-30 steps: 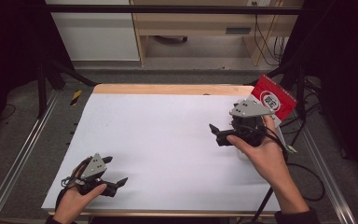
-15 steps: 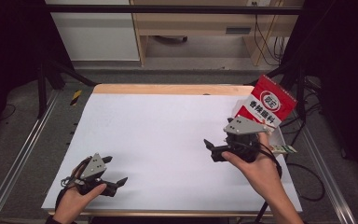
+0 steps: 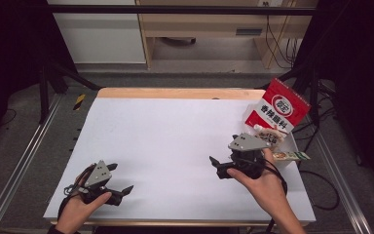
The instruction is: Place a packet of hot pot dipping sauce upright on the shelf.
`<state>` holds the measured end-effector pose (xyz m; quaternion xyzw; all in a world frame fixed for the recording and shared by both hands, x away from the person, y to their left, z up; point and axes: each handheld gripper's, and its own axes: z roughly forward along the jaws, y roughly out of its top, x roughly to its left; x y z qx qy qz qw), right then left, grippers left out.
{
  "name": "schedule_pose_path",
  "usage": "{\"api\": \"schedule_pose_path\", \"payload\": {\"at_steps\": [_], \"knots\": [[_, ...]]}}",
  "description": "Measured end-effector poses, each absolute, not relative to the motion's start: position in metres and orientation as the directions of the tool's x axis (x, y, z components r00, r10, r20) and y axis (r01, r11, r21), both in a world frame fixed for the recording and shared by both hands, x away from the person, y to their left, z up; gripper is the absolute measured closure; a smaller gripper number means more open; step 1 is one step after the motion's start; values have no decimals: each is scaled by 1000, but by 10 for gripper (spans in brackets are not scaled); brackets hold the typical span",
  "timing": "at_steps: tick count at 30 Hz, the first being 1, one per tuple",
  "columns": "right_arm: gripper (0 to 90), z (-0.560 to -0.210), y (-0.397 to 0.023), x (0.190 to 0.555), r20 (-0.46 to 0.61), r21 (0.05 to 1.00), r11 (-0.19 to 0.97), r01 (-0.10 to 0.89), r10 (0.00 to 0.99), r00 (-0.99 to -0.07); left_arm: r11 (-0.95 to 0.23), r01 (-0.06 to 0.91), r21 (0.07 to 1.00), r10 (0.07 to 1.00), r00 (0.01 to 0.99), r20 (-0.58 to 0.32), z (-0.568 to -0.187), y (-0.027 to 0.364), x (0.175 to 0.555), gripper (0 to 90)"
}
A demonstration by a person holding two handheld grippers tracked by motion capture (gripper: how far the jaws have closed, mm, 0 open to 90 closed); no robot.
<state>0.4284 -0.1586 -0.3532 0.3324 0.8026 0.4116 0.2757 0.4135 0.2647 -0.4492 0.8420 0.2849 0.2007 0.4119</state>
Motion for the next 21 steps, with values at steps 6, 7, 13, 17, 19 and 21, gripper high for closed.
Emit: {"api": "schedule_pose_path", "payload": {"at_steps": [6,7,13,17,19,21], "knots": [[59,-370,-159,427,-151,833,442,333,761,-631,-503,313,805,644,757,108,-450,264,413,53],[59,-373,-159,427,-147,830,442,339,761,-632,-505,313,804,642,759,108,-450,264,413,53],[61,-393,-162,425,-119,820,434,374,767,-630,-505,313,804,642,759,107,-450,264,413,53],[61,-404,-164,424,-106,813,432,390,769,-630,-502,314,806,644,758,106,-450,264,413,53],[61,-409,-165,424,-98,811,428,399,771,-629,-504,313,805,642,759,107,-450,264,413,53],[61,-415,-166,423,-94,810,427,403,772,-629,-503,313,805,642,759,107,-450,263,413,53]]}}
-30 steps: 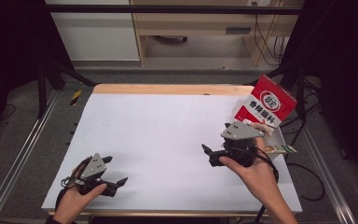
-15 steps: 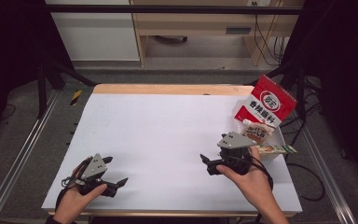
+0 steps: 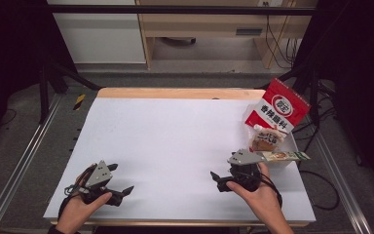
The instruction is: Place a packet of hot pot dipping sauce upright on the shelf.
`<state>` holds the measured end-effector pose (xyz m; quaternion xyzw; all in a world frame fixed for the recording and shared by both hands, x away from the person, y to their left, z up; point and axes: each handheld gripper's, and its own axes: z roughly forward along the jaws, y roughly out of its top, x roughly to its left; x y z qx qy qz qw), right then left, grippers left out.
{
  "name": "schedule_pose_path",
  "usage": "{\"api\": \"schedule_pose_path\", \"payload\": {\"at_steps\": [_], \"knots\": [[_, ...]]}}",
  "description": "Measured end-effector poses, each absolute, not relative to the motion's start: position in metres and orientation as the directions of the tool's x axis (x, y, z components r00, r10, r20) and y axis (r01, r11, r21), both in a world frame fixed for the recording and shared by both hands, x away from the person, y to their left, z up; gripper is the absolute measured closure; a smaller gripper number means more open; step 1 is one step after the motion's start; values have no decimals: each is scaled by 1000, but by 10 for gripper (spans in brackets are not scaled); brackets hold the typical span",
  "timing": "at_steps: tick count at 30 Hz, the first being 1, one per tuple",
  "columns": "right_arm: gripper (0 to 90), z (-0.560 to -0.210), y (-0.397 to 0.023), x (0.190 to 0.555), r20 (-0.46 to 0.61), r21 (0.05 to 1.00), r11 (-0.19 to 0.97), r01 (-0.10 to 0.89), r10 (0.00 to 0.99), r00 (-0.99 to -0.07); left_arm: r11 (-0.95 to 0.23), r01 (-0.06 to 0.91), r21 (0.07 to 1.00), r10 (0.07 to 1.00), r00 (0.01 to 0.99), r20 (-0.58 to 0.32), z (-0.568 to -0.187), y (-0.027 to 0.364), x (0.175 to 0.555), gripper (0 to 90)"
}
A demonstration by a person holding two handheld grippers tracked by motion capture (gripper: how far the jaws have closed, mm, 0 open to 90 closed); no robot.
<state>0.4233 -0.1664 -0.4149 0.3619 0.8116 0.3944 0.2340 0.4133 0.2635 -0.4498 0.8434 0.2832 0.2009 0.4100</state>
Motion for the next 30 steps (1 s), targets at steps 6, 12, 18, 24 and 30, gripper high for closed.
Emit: {"api": "schedule_pose_path", "payload": {"at_steps": [6,12,18,24,30], "knots": [[60,-429,-165,424,-79,806,419,418,776,-626,-503,314,806,645,757,107,-450,264,413,53],[56,-443,-162,427,-64,805,412,426,774,-630,-502,314,806,645,757,107,-450,264,413,53],[59,-453,-160,432,-46,818,386,427,784,-619,-502,313,806,645,756,108,-449,265,413,53],[66,-457,-159,433,-67,817,390,424,795,-602,-499,312,808,650,752,111,-449,266,414,53],[72,-460,-169,423,-36,841,331,428,823,-567,-498,311,809,654,748,115,-448,268,413,53]]}}
